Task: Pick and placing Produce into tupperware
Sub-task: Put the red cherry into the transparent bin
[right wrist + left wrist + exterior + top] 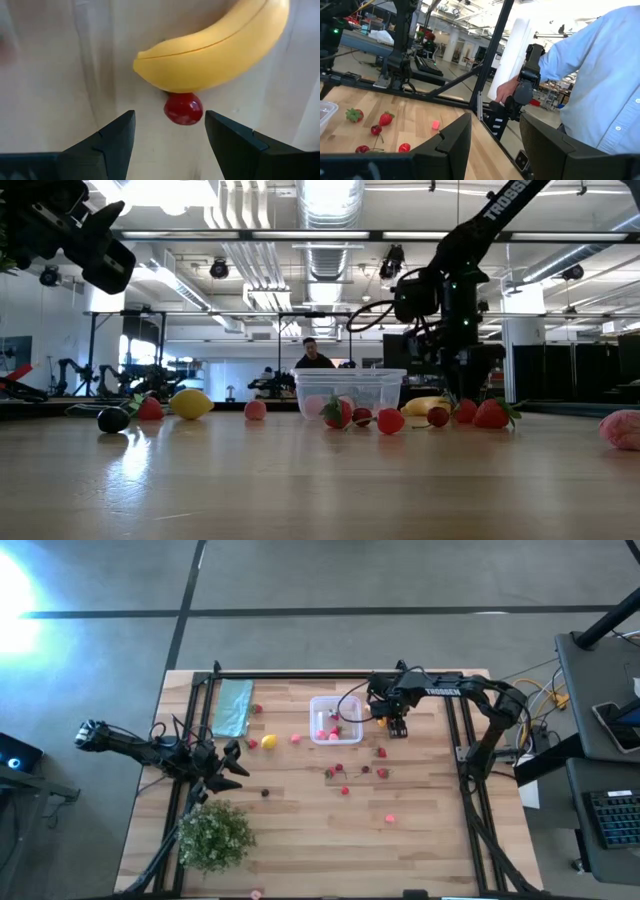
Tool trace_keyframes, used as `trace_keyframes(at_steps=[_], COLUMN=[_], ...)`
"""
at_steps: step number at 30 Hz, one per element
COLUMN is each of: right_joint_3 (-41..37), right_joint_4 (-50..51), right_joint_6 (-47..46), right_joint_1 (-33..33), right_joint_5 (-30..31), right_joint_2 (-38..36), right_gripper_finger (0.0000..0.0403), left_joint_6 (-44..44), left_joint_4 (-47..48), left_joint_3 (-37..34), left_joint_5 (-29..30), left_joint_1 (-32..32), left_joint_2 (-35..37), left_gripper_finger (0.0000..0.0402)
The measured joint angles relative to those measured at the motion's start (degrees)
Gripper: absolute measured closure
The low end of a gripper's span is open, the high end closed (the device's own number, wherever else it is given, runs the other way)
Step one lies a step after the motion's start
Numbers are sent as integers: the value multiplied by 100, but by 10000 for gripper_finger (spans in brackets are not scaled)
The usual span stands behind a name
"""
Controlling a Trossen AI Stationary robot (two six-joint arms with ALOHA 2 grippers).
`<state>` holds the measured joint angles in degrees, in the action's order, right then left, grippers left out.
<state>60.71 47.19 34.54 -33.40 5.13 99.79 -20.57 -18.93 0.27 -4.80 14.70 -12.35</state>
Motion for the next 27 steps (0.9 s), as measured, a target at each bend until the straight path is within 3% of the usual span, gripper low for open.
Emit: trace_keyframes(at_steps=[8, 27], right_joint_3=[57, 144], right_joint_4=[-55, 150], right_joint_6=[-164, -778], right_joint_1=[-1, 12], right_joint_5=[0, 96], right_joint_2=[0, 376], right_gripper_finger=[185, 281], left_joint_6=[0, -1], left_joint_4=[-1, 1], left_joint_3=[0, 0], left_joint_5=[23, 13], left_joint_1=[0, 0], left_joint_2=[1, 8], left_gripper_finger=[246, 246])
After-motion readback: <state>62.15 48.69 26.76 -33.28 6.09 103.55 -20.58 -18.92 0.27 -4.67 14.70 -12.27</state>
